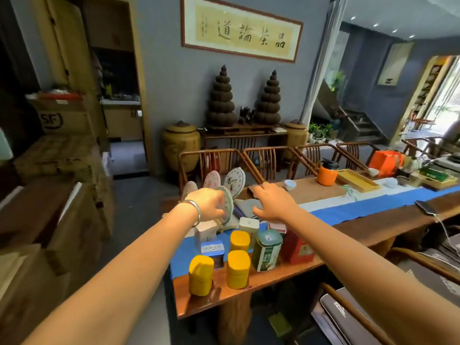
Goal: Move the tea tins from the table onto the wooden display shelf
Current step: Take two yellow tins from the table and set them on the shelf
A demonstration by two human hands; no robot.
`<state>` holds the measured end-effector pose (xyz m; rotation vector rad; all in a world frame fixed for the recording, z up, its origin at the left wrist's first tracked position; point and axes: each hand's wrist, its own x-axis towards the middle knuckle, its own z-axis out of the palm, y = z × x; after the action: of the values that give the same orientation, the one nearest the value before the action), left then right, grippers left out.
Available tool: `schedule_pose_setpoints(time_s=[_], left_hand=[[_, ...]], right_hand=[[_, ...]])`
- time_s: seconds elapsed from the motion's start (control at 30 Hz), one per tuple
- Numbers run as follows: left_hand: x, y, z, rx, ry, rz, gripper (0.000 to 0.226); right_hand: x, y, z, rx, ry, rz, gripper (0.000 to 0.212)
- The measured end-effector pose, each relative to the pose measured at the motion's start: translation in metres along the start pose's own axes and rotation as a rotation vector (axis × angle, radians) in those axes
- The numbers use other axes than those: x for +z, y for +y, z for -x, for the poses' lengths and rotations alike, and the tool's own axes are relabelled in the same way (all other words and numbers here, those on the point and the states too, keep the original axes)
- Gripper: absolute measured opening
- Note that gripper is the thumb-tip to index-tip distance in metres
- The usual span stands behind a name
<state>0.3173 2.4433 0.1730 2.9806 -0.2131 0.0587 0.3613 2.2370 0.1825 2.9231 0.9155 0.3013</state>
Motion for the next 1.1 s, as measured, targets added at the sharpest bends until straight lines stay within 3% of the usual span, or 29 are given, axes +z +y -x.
schedule_pose_setpoints(time_s=[0.3, 0.47, 0.57, 0.7, 0.93, 1.1], left_hand=[[0.125, -0.077, -0.037, -0.12, -0.285, 0.071, 0.048], [0.195, -0.103, -0.04, -0.1, -0.41, 0.176, 0.088], [0.231, -0.109, -0.038, -0.061, -0.452, 0.196, 0.098], [0.264, -0.111, -0.035, -0.02, -0.445, 0.23, 0.095], [0.289, -0.11, -0.031, -0.086, -0.399, 0.321, 0.086], [0.291, -0.1, -0.024, -0.157, -0.378, 0.305, 0.087]], right_hand=[[0.141, -0.01, -0.064, -0.105, -0.255, -0.179, 0.047], [0.221, -0.009, -0.062, -0.107, -0.491, -0.243, 0.078], [0.254, -0.004, -0.06, -0.152, -0.58, -0.217, 0.091], [0.281, -0.001, -0.063, -0.217, -0.616, -0.218, 0.096], [0.305, -0.006, -0.061, -0.212, -0.535, -0.341, 0.081], [0.309, 0.003, -0.05, -0.191, -0.548, -0.495, 0.099]])
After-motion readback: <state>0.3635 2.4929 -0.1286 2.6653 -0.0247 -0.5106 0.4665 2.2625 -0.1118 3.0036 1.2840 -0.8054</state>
